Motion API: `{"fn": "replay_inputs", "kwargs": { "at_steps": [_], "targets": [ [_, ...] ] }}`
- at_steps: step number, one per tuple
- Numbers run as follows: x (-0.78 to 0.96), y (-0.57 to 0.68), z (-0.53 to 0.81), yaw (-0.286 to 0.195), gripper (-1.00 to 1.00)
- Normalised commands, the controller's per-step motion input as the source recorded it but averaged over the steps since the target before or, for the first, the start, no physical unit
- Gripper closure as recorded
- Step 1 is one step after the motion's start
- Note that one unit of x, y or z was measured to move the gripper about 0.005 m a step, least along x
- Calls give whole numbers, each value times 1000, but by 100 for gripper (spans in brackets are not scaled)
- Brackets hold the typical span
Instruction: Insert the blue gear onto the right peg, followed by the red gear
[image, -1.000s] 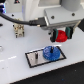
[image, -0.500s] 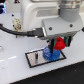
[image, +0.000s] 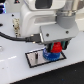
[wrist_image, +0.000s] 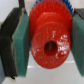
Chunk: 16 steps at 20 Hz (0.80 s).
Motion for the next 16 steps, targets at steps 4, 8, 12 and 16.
{"fn": "replay_inputs", "kwargs": {
  "at_steps": [4, 8, 12, 16],
  "targets": [
    [16, -24, 76, 0, 100],
    [6, -102, 179, 0, 100],
    [6, -87, 147, 0, 100],
    [26, -87, 268, 0, 100]
  ]
}}
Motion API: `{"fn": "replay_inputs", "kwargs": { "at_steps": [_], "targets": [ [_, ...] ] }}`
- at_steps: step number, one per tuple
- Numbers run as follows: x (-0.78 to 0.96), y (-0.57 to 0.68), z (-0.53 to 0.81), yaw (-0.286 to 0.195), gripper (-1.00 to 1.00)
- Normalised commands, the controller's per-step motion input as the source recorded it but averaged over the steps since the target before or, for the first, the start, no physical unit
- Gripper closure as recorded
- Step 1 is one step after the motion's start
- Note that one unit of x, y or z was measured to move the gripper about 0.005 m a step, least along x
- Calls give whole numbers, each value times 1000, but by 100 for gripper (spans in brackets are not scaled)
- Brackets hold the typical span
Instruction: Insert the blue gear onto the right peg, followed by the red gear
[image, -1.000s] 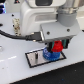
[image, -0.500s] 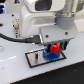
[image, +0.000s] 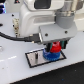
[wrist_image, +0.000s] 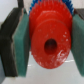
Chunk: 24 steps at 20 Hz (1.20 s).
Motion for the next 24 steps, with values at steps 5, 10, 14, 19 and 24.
{"fn": "replay_inputs", "kwargs": {
  "at_steps": [5, 10, 14, 19, 24],
  "targets": [
    [83, -114, 74, 0, 100],
    [143, -191, -89, 0, 100],
    [143, -185, -236, 0, 100],
    [135, -77, -56, 0, 100],
    [182, 23, 341, 0, 100]
  ]
}}
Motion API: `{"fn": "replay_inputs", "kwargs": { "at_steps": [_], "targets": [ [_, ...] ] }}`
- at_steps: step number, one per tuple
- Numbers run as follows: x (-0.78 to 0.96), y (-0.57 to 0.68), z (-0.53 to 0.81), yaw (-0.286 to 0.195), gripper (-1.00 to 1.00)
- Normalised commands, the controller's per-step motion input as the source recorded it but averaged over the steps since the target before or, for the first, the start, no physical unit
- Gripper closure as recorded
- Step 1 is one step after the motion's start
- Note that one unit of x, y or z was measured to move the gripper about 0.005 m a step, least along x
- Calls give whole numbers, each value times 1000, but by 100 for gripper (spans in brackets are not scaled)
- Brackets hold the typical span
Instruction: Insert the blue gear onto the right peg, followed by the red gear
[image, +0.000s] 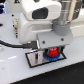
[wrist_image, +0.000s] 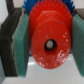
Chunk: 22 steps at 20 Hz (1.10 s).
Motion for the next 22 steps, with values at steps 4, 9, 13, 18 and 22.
{"fn": "replay_inputs", "kwargs": {
  "at_steps": [4, 9, 13, 18, 22],
  "targets": [
    [117, -1, 44, 0, 100],
    [145, -13, -60, 0, -100],
    [100, -47, -34, 0, -100],
    [98, -12, -37, 0, 100],
    [14, 61, 392, 0, -100]
  ]
}}
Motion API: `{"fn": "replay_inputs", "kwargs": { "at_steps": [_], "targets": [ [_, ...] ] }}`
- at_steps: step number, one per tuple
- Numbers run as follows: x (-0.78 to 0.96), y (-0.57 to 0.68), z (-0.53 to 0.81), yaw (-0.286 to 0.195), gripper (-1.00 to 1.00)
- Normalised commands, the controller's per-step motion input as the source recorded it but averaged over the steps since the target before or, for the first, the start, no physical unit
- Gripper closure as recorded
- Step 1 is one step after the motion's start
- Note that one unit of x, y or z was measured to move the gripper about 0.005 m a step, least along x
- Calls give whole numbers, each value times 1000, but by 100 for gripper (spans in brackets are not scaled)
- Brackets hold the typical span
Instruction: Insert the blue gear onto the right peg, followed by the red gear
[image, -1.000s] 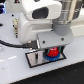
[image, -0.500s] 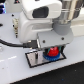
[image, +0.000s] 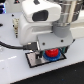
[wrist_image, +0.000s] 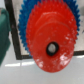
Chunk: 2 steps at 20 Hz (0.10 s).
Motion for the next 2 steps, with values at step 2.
{"fn": "replay_inputs", "kwargs": {
  "at_steps": [2],
  "targets": [
    [-1, 126, 681, 0, -100]
  ]
}}
